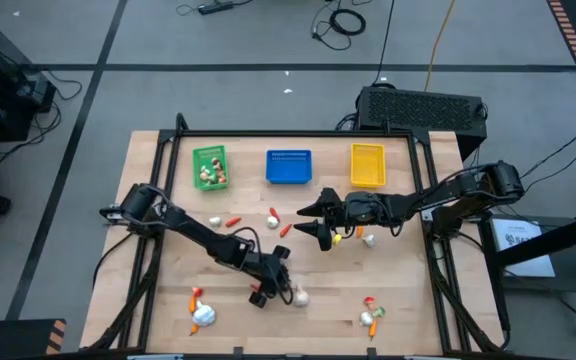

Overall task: Sort produce into baskets
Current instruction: Put the brown mushroom into the green bin

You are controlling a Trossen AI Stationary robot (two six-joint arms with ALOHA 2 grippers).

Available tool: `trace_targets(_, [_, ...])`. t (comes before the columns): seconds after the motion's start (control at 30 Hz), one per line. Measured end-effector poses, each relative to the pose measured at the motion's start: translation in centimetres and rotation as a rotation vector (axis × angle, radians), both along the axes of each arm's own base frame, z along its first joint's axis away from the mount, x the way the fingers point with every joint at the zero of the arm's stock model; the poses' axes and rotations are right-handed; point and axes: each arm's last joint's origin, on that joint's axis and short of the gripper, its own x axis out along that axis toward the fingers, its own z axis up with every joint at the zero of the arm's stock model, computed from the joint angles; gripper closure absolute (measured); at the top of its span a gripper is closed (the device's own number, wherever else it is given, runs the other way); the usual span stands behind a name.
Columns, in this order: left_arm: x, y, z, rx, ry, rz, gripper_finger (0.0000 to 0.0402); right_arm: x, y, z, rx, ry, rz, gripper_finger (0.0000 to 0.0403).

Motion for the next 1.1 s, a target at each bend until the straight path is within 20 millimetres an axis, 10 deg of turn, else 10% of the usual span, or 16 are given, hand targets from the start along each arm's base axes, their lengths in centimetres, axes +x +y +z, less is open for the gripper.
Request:
trace_targets(0.57, [-11.1, 9.4, 14.9, 0.365, 0.042, 0.451, 0.0309, 0.0, 0.0, -0.1, -0.001, 0.009, 0.001, 0.0163])
trace_targets(0.83, [-17.6, 15.8, 12.2, 0.462, 0.077, 0.814, 0.0309, 0.0, 0.0, -0.1, 0.0, 0.007, 0.001, 0.0163])
trace_targets(1.1, [-19.1, 20.5, 10.5, 0.468, 0.119, 1.079, 0.0308, 0.0, -0.4, -0.1, -0.001, 0.006, -0.011, 0.0163])
